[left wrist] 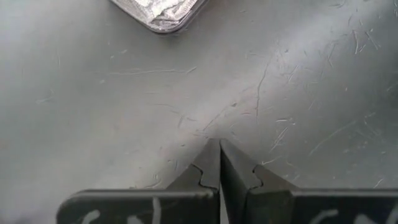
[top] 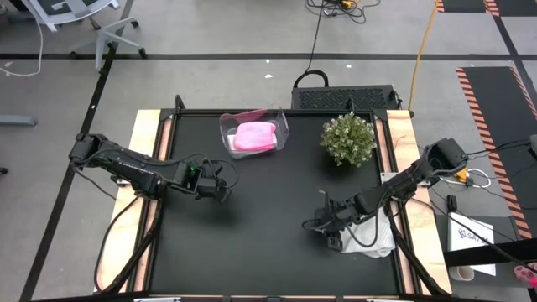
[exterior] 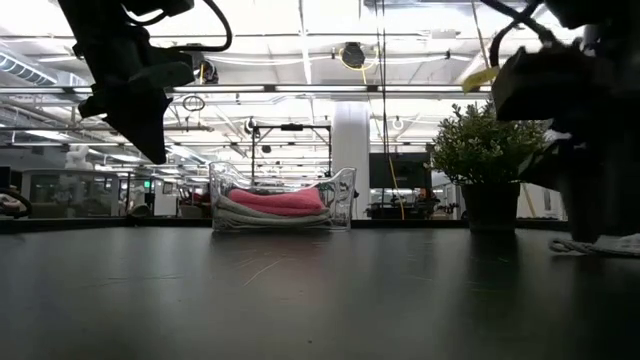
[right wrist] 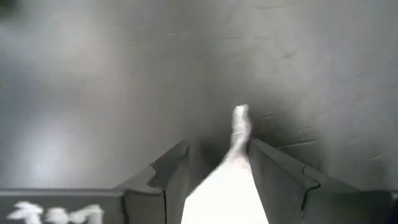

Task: Fold microfiber towels
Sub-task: Fold the gray towel

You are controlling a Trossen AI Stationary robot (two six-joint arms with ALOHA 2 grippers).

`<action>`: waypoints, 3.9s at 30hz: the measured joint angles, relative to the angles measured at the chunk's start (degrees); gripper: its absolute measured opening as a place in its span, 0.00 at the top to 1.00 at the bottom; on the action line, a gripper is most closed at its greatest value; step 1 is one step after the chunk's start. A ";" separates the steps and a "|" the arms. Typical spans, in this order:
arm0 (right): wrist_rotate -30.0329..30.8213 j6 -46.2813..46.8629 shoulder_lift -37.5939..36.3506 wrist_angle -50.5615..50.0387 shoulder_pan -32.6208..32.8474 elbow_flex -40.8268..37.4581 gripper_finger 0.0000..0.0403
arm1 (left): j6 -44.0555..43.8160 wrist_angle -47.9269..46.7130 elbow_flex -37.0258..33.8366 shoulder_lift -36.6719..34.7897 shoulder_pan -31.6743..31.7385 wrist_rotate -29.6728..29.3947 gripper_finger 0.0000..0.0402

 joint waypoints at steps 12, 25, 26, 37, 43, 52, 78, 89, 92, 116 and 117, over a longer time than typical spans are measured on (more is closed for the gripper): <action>2.96 -1.83 8.59 7.40 0.45 0.28 0.62 | -0.21 0.05 0.02 0.02 0.00 0.04 0.99; 2.70 4.02 5.13 6.70 -0.41 -0.08 0.91 | 0.07 0.03 0.02 0.02 0.00 0.48 0.99; 1.87 4.64 4.13 6.14 -0.63 -0.09 0.89 | 0.07 0.05 0.02 0.02 0.00 0.50 0.99; -4.49 4.65 -0.56 -1.82 -1.38 -0.09 0.72 | 0.46 -0.08 0.02 0.02 0.00 0.52 0.98; -3.83 1.96 0.62 -2.79 -1.43 -0.02 0.65 | 0.59 -0.08 0.02 0.02 0.00 0.50 0.99; -0.25 0.80 3.74 1.14 -1.25 0.13 0.65 | 0.13 -0.10 0.02 0.02 0.02 0.17 0.99; 5.14 0.87 -5.67 37.31 -10.46 8.07 1.00 | 6.98 9.65 0.02 0.02 0.02 -0.17 0.98; -5.35 -7.07 -15.65 47.42 -19.43 11.36 1.00 | 16.66 19.74 0.02 0.00 0.02 1.49 0.99; -4.62 -9.76 -17.36 46.08 -20.22 11.32 1.00 | 18.21 23.32 0.02 0.00 0.02 3.97 0.96; 10.89 -15.50 -18.09 32.56 -21.32 11.28 1.00 | 22.29 34.72 0.04 5.42 -1.33 13.60 0.78; 10.87 -15.66 -18.03 32.59 -21.32 11.28 1.00 | 21.91 34.37 0.02 6.49 -1.21 13.79 0.77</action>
